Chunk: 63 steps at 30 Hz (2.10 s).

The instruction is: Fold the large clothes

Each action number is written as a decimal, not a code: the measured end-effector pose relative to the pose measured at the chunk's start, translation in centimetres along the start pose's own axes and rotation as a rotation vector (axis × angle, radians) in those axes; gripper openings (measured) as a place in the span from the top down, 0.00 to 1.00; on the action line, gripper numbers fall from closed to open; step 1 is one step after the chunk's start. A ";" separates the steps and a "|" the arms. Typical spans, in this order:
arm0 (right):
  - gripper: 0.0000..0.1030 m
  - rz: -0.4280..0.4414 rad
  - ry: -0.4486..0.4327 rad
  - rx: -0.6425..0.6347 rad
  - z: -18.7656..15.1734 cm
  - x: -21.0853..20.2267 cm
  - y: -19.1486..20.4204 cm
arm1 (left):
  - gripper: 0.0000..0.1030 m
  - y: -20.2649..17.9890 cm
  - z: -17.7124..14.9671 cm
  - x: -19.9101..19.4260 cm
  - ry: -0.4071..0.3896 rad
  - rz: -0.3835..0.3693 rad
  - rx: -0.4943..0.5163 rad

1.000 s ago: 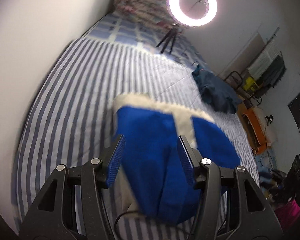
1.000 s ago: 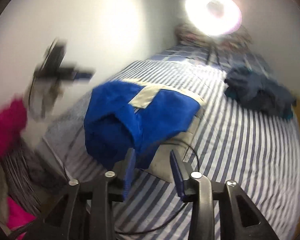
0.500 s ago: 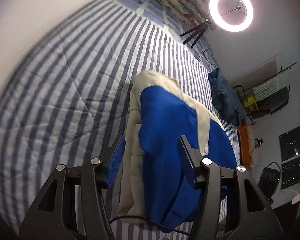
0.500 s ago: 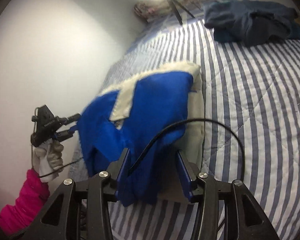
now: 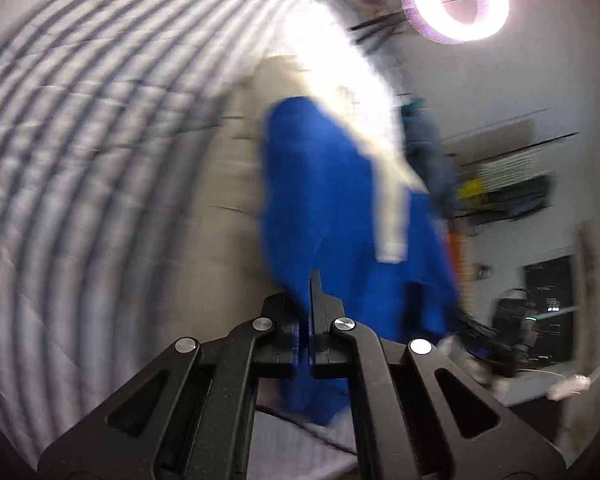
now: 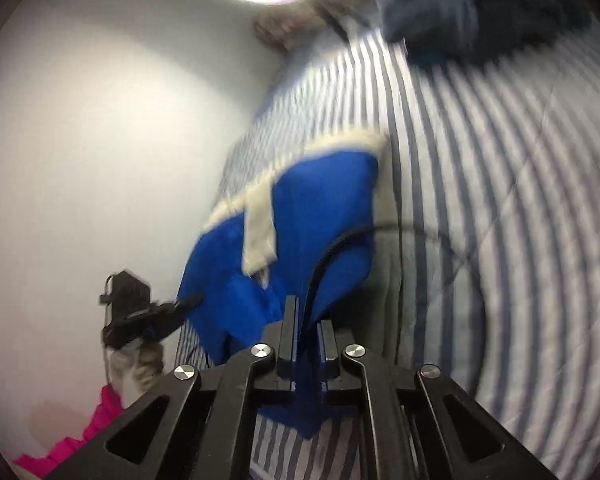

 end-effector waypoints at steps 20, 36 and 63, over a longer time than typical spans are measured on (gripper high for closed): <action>0.67 -0.249 -0.245 -0.497 0.6 -16.3 8.9 | 0.94 -6.6 0.9 -15.6 -0.226 0.062 0.343; 0.46 -0.193 -0.420 -0.880 -0.5 -25.2 23.8 | 0.60 -22.5 -3.4 -33.0 -0.416 -0.101 0.641; 0.74 -0.271 0.015 -0.644 7.6 12.3 5.9 | 0.55 -10.5 7.1 3.5 -0.137 0.206 0.583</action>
Point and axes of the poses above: each gripper's, at about its wrist camera, not at the fingertips, and x roughly the way its jaws point, y to its left, z to its top, the point moved 4 cm from there along x, roughly the way its jaws point, and after that the axes turned 13 degrees about -y, right-handed, at the moved point
